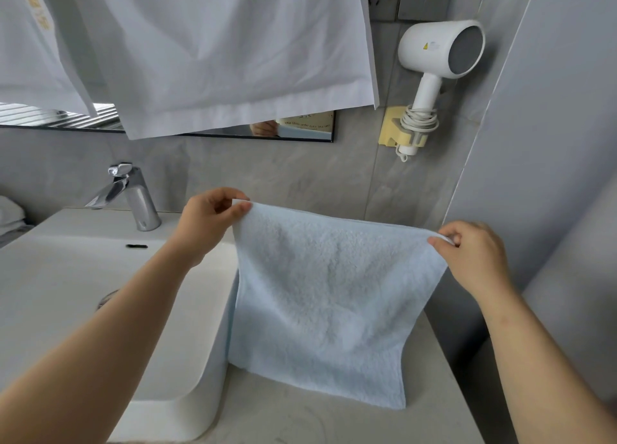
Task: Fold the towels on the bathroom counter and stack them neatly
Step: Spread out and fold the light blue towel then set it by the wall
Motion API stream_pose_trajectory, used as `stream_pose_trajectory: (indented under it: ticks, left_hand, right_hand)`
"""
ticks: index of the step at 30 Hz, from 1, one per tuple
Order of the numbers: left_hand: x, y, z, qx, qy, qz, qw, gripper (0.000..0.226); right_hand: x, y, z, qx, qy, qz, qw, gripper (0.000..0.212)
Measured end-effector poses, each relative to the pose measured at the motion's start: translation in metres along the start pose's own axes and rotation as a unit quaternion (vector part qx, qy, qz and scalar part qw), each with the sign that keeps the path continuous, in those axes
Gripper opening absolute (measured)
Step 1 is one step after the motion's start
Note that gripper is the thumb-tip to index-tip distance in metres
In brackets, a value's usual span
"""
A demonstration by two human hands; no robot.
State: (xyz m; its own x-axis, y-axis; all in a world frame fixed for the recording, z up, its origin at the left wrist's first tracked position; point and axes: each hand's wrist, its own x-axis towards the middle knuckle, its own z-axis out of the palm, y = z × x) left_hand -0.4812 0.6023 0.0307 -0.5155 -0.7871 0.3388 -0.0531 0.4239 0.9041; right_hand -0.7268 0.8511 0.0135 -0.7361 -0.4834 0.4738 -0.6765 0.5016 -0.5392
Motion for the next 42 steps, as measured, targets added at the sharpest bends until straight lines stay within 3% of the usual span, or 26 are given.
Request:
stream_pose_trajectory:
  ticks: [2,5,11,16,19,23,26,30,33,36,40,42]
  left_hand:
    - [0.0,0.001,-0.002,-0.03,-0.015,-0.007,0.999,0.017]
    - [-0.002,0.004,-0.005,-0.074,-0.057,-0.024,0.995,0.018]
    - [-0.008,0.016,-0.005,-0.141,-0.086,-0.074,0.983,0.023]
    - [-0.007,0.027,-0.014,-0.239,-0.186,-0.157,0.94,0.027]
    - [-0.005,0.026,-0.005,-0.246,-0.196,-0.209,0.926,0.036]
    - [0.0,0.004,0.02,-0.109,-0.141,-0.243,0.953,0.021]
    - [0.005,-0.026,0.04,0.039,-0.14,-0.246,0.958,0.018]
    - [0.015,-0.067,0.06,0.203,-0.153,-0.205,0.945,0.015]
    - [0.02,-0.085,0.073,0.354,-0.169,-0.151,0.908,0.025]
    - [0.029,-0.106,0.083,0.399,-0.169,-0.143,0.89,0.025]
    - [0.04,-0.128,0.095,0.422,-0.154,-0.153,0.88,0.025]
    - [0.043,-0.133,0.1,0.424,-0.134,-0.155,0.882,0.026]
  right_hand:
    - [-0.001,-0.002,-0.001,0.115,0.025,0.056,0.992,0.007]
    - [-0.003,-0.007,-0.004,0.295,0.047,0.131,0.945,0.009]
    - [-0.004,-0.009,-0.011,0.368,0.035,0.148,0.917,0.017]
    - [-0.002,-0.014,-0.039,0.479,-0.013,0.153,0.864,0.024]
    - [0.002,-0.017,-0.042,0.478,-0.03,0.178,0.859,0.022]
    - [0.009,0.0,-0.018,0.373,0.0,0.229,0.899,0.009]
    - [0.011,0.025,0.014,0.272,-0.018,0.234,0.933,0.017]
    - [0.006,0.061,0.06,0.161,-0.12,0.24,0.95,0.019]
    - [0.002,0.076,0.082,0.073,-0.166,0.217,0.959,0.018]
    - [0.002,0.079,0.095,0.046,-0.148,0.205,0.966,0.017]
    - [0.013,0.083,0.119,0.122,-0.11,0.259,0.952,0.03]
    - [0.018,0.087,0.128,0.12,-0.104,0.253,0.954,0.023]
